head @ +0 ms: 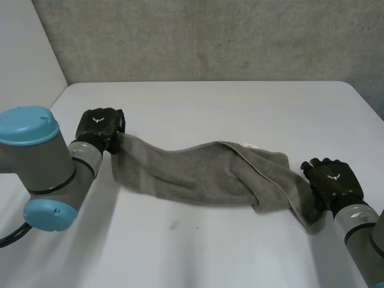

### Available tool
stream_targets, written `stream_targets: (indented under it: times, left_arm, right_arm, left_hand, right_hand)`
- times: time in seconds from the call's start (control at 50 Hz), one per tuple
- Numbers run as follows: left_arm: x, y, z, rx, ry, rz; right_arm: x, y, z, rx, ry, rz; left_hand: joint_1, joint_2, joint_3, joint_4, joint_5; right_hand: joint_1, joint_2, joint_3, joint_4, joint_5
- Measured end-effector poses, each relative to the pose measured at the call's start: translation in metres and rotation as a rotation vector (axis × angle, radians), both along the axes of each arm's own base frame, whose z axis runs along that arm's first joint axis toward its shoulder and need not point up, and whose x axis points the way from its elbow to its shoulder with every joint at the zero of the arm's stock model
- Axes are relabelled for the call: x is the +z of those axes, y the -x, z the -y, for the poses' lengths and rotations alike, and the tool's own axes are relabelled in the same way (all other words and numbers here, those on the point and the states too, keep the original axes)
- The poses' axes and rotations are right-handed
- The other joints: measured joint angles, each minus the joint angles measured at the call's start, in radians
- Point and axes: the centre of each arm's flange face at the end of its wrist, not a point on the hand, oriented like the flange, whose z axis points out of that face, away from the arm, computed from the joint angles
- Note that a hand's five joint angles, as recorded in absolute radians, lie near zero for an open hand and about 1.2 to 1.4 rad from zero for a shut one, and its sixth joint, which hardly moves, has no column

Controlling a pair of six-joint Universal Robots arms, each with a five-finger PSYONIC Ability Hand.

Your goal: Fold the towel.

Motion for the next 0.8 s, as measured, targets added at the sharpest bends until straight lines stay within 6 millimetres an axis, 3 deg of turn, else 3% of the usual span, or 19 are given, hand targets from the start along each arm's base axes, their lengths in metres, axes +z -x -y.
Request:
stream_targets:
  times: [0.42, 0.8]
  left_arm:
    - [-0.003, -0.001, -0.002, 0.0, -0.009, 0.005]
    - [-0.003, 0.0, -0.002, -0.002, -0.009, 0.005]
  right_arm:
    - [-0.009, 0.004, -0.021, -0.005, -0.083, -0.003]
    - [-0.008, 0.0, 0.001, -0.008, -0.003, 0.02]
  left_hand:
    - [0.0, 0.0, 0.0, 0.0, 0.0]
    - [0.0, 0.0, 0.0, 0.0, 0.0]
  right_hand:
    - [-0.024, 0.0, 0.0, -0.003, 0.0]
    - [-0.018, 0.0, 0.0, -0.003, 0.002]
